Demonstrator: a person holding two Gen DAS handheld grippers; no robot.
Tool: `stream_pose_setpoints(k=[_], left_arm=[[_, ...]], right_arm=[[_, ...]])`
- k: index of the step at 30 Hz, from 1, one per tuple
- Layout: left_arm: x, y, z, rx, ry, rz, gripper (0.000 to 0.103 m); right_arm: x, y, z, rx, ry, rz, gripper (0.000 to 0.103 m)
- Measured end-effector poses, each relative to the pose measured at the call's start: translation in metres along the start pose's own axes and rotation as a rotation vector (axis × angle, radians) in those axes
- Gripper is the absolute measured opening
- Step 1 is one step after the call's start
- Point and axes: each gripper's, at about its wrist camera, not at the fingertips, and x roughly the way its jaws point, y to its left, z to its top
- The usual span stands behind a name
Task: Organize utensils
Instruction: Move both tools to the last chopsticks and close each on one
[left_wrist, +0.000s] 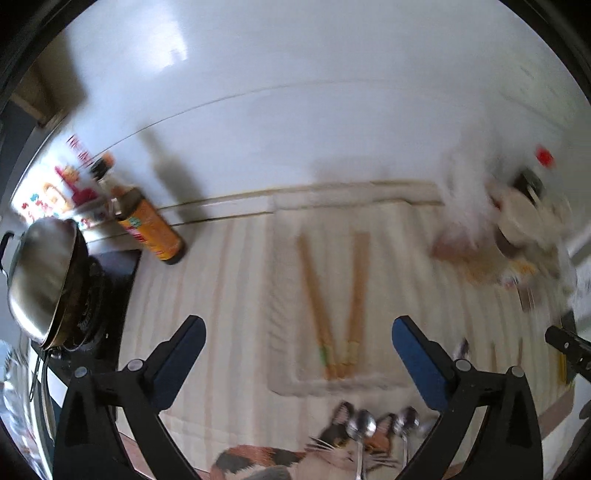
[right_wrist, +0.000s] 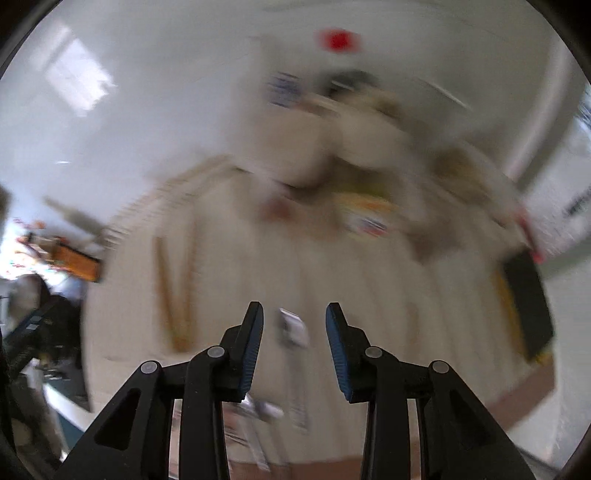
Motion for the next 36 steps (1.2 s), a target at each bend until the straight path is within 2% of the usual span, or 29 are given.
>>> stream_pose_setpoints(k=[3, 7, 11, 13, 14, 15, 18, 22, 26, 28, 31, 33, 36], left_arm=[[0.009, -0.042, -0.016, 0.076, 0.035, -0.009, 0.103], [0.032, -0.088, -0.042, 0.148, 0.132, -0.050, 0.103], [0.049, -0.125, -0.060, 0.217, 0.193, -0.058, 0.103], [0.055, -0.139, -0.064, 0.233, 0.217, -0.059, 0.103], [0.057, -0.143, -0.065, 0.233, 0.226, -0.068, 0.103], [0.059, -0.149, -0.067, 0.232, 0.238, -0.076, 0.103], [0.063, -0.167, -0.072, 0.229, 0.280, -0.140, 0.102], [0.065, -0.204, -0.085, 0.228, 0.347, -0.265, 0.102], [0.074, -0.244, -0.104, 0.253, 0.434, -0.355, 0.093], [0.079, -0.259, -0.113, 0.274, 0.462, -0.372, 0.091], [0.090, -0.283, -0.129, 0.314, 0.506, -0.374, 0.082], [0.096, -0.293, -0.136, 0.333, 0.521, -0.362, 0.073], [0.092, -0.303, -0.140, 0.372, 0.493, -0.333, 0.066]], right_arm=[[0.019, -0.039, -0.026, 0.035, 0.073, -0.083, 0.037], [0.058, -0.086, -0.062, 0.102, 0.178, -0.111, 0.037], [0.088, -0.101, -0.076, 0.134, 0.215, -0.097, 0.037], [0.101, -0.100, -0.081, 0.110, 0.238, -0.093, 0.036], [0.103, -0.095, -0.084, 0.073, 0.222, -0.106, 0.027], [0.102, -0.091, -0.085, 0.036, 0.214, -0.114, 0.007], [0.098, -0.099, -0.087, 0.034, 0.208, -0.099, 0.007], [0.084, -0.140, -0.096, 0.074, 0.215, -0.115, 0.007], [0.067, -0.185, -0.106, 0.113, 0.224, -0.175, 0.007], [0.062, -0.206, -0.115, 0.128, 0.226, -0.194, 0.007], [0.054, -0.223, -0.121, 0.151, 0.225, -0.195, 0.007], [0.051, -0.230, -0.122, 0.166, 0.223, -0.190, 0.007], [0.045, -0.240, -0.124, 0.175, 0.221, -0.195, 0.007]])
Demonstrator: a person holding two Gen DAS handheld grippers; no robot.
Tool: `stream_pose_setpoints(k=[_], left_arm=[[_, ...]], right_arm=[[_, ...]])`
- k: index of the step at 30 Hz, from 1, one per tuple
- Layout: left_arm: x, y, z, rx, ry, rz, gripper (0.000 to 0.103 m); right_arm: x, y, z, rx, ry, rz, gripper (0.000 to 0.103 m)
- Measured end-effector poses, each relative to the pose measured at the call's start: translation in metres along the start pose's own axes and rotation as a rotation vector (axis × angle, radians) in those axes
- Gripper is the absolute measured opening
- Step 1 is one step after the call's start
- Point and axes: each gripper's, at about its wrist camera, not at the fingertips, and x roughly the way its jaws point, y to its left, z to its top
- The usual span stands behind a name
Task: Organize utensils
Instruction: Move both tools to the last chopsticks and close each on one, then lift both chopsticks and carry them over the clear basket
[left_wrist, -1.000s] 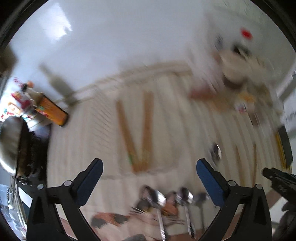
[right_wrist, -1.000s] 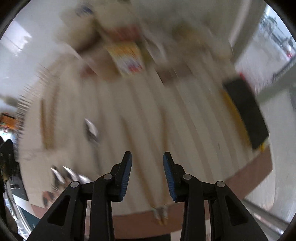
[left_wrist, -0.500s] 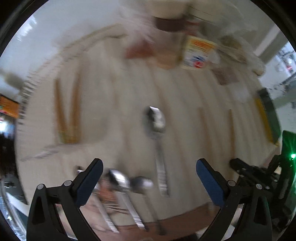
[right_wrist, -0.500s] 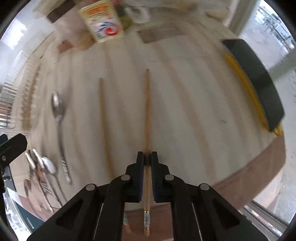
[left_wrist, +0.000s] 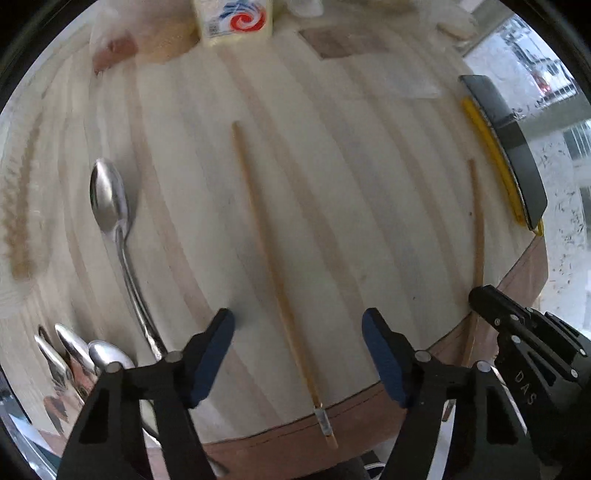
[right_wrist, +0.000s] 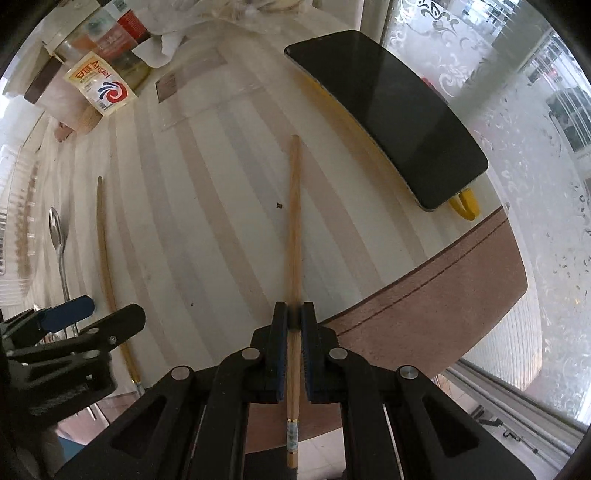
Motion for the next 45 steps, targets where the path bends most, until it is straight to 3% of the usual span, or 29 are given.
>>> stream_pose_setpoints(k=[2, 4, 6, 9, 18, 22, 33, 38, 45], left_arm=[[-0.003, -0.006, -0.002, 0.015, -0.006, 0.031, 0.061], [-0.008, -0.008, -0.005, 0.027, -0.023, 0.069, 0.046], [-0.013, -0.008, -0.008, 0.039, -0.040, 0.080, 0.020], [-0.020, -0.001, -0.007, 0.033, -0.036, 0.066, 0.005], [-0.034, 0.007, -0.019, 0.020, -0.039, 0.061, 0.004], [-0.042, 0.006, -0.021, 0.010, -0.038, 0.044, 0.005], [-0.037, 0.011, -0.016, 0.053, -0.037, 0.060, 0.005], [-0.045, 0.009, -0.020, 0.074, -0.089, 0.087, 0.004], [-0.090, 0.016, -0.026, 0.082, -0.189, 0.076, 0.004]], right_arm=[[0.003, 0.007, 0.003, 0.002, -0.002, -0.001, 0.007], [0.004, 0.013, 0.005, 0.003, -0.003, -0.002, 0.007], [0.005, 0.019, 0.006, 0.001, -0.001, -0.008, 0.008], [0.006, 0.022, 0.004, -0.013, -0.005, -0.027, 0.008], [0.012, 0.083, -0.002, -0.065, 0.017, 0.047, 0.008], [0.012, 0.102, -0.009, -0.116, 0.005, 0.016, 0.008], [0.013, 0.102, -0.008, -0.125, -0.002, 0.006, 0.008], [0.011, 0.095, -0.012, -0.074, -0.009, 0.040, 0.007], [-0.016, 0.093, -0.015, -0.058, -0.067, 0.095, 0.007]])
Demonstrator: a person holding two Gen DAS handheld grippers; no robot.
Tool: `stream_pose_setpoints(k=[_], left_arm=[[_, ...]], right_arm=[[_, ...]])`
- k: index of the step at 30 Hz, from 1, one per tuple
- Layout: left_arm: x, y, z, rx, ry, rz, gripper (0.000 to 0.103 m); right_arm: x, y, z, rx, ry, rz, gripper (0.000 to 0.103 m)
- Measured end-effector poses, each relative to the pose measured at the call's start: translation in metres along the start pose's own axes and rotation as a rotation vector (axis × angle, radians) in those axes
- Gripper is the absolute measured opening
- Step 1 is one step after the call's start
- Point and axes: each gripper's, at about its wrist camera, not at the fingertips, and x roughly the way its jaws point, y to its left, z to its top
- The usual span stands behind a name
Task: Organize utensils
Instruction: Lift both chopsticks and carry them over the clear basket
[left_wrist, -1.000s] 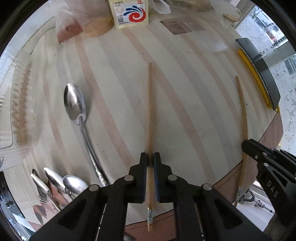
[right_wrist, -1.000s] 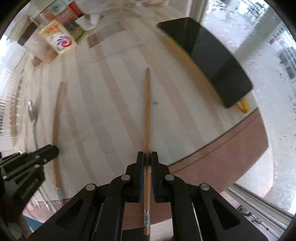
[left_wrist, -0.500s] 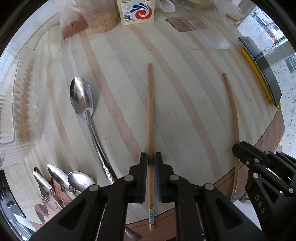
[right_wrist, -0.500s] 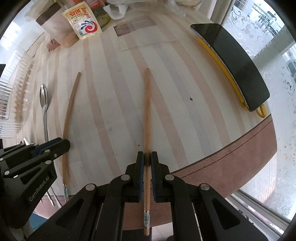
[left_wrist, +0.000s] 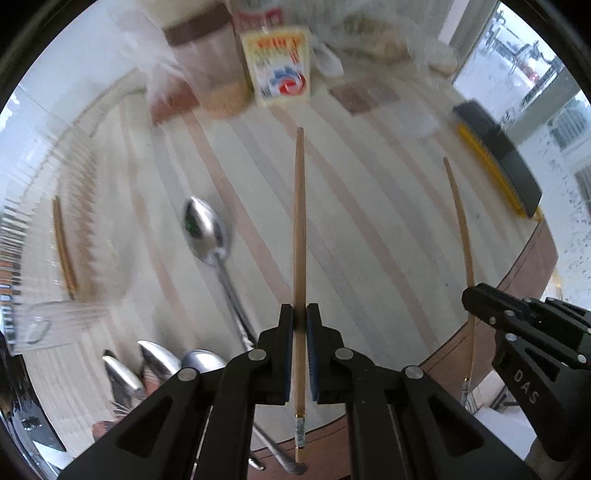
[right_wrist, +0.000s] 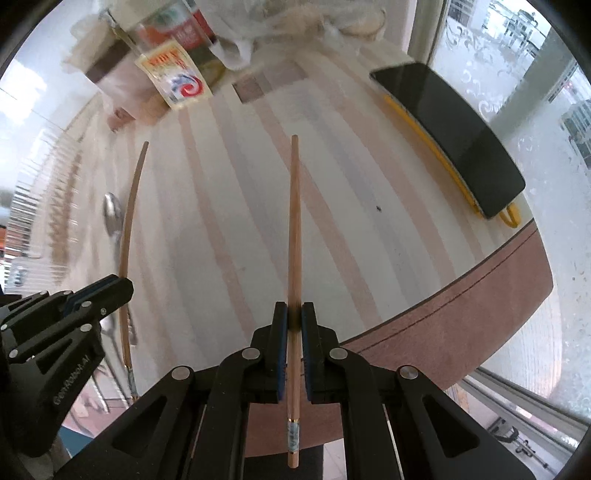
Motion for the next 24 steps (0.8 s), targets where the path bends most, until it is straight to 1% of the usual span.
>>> stream_pose_setpoints(k=[4, 7, 11, 13, 15, 19, 24], left_arm=[[-0.032, 0.016, 0.001, -0.024, -0.056, -0.005, 0.004], [-0.058, 0.038, -0.001, -0.050, -0.110, 0.000, 0.004], [-0.087, 0.072, -0.001, -0.103, -0.173, 0.001, 0.004], [-0.107, 0.093, 0.002, -0.142, -0.216, 0.009, 0.004], [-0.119, 0.110, 0.005, -0.178, -0.243, 0.013, 0.004], [-0.151, 0.149, 0.009, -0.251, -0.307, 0.037, 0.004], [-0.167, 0.194, 0.012, -0.331, -0.352, 0.076, 0.004]], right_arm=[[-0.016, 0.008, 0.005, -0.009, -0.028, 0.034, 0.007], [-0.036, 0.018, 0.008, -0.023, -0.061, 0.068, 0.007], [-0.057, 0.041, 0.019, -0.054, -0.100, 0.116, 0.007], [-0.070, 0.056, 0.025, -0.076, -0.122, 0.148, 0.007], [-0.081, 0.075, 0.034, -0.095, -0.143, 0.187, 0.007], [-0.094, 0.114, 0.053, -0.146, -0.165, 0.251, 0.007], [-0.109, 0.177, 0.074, -0.253, -0.198, 0.313, 0.007]])
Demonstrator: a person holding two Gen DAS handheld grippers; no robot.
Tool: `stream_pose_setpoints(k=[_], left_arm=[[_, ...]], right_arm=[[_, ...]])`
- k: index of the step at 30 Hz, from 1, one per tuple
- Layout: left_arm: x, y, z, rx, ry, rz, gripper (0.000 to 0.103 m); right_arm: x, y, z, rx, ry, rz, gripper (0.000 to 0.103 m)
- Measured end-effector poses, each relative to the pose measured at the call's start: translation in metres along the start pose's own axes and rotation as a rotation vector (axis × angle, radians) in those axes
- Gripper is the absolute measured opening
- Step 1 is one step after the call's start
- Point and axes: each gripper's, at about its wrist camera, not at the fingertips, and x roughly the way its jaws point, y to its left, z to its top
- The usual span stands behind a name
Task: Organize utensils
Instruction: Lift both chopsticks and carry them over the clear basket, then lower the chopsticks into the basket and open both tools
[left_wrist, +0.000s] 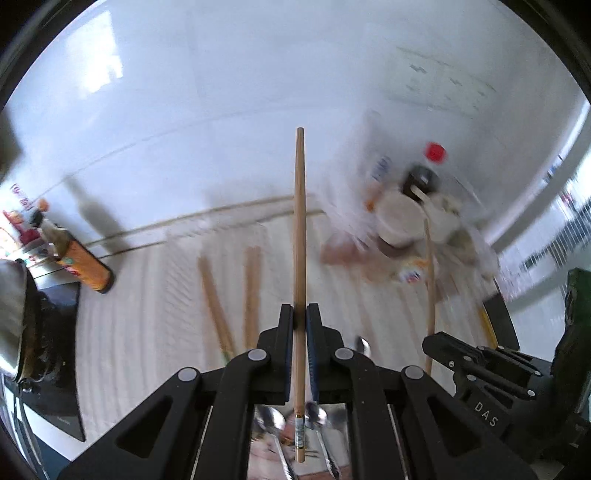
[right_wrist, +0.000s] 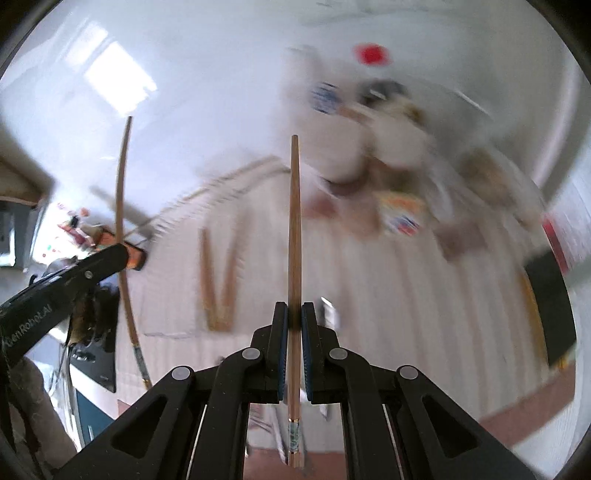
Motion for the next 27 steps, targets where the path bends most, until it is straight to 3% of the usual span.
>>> stream_pose_setpoints(k=[6, 13, 23, 27], left_arm=[[0.011, 0.055, 0.016, -0.107, 0.006, 0.019, 0.004], [0.053, 0.111, 0.033, -0.203, 0.086, 0.018, 0.004], [0.124, 0.150, 0.030, -0.323, 0.256, -0.078, 0.005], [0.133, 0.151, 0.022, -0.320, 0.303, -0.046, 0.009]], right_arm=[[0.024, 0.061, 0.051, -0.093, -0.004, 0.080, 0.007], [0.075, 0.115, 0.090, -0.130, 0.038, 0.136, 0.007], [0.171, 0.127, 0.099, -0.062, 0.168, 0.142, 0.007], [0.193, 0.120, 0.093, -0.054, 0.238, 0.128, 0.008]])
